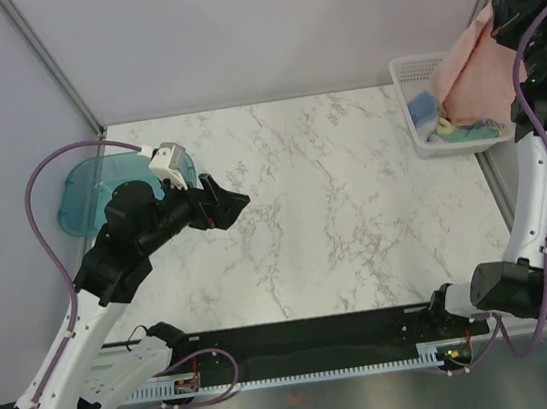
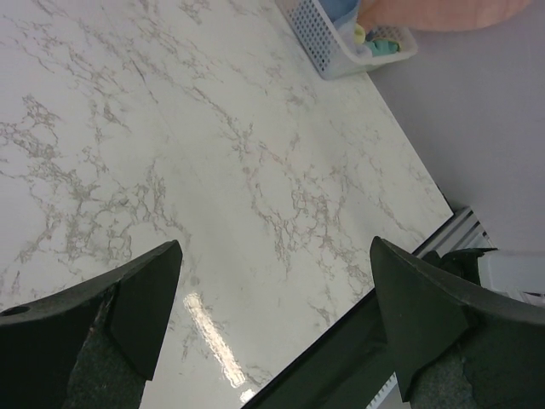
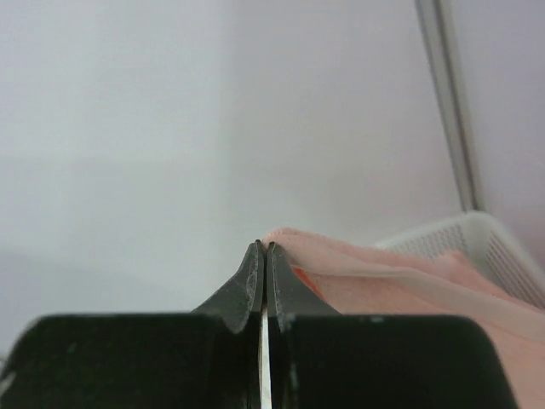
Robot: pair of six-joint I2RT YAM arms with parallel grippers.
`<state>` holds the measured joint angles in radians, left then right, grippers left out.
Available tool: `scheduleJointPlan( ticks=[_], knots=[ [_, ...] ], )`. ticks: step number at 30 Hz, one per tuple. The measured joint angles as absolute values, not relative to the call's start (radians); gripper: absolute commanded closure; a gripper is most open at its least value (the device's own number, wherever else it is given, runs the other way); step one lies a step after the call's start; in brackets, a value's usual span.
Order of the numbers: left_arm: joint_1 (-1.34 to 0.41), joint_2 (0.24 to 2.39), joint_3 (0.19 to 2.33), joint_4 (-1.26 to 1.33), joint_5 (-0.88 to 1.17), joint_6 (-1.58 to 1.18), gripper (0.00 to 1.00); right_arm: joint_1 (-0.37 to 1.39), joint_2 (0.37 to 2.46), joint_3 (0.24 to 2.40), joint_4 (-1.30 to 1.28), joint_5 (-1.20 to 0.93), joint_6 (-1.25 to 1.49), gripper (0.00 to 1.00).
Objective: Fold and stack the towels
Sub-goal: Move the towel to the center of the board
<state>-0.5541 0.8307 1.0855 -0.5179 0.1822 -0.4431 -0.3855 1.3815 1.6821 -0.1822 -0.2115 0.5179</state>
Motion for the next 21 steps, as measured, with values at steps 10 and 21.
scheduleJointPlan(
  ticks=[10, 21],
  knots=[
    [-0.554, 0.838, 1.197, -0.554, 0.216, -0.443, 0.00, -0.215, 1.200, 1.744, -0.101, -0.482, 0.804, 1.00],
    [-0.554, 0.788, 1.159, -0.572, 0.266, -0.476, 0.02, 0.404, 1.177, 1.317, -0.173, -0.361, 0.815, 1.00]
  ],
)
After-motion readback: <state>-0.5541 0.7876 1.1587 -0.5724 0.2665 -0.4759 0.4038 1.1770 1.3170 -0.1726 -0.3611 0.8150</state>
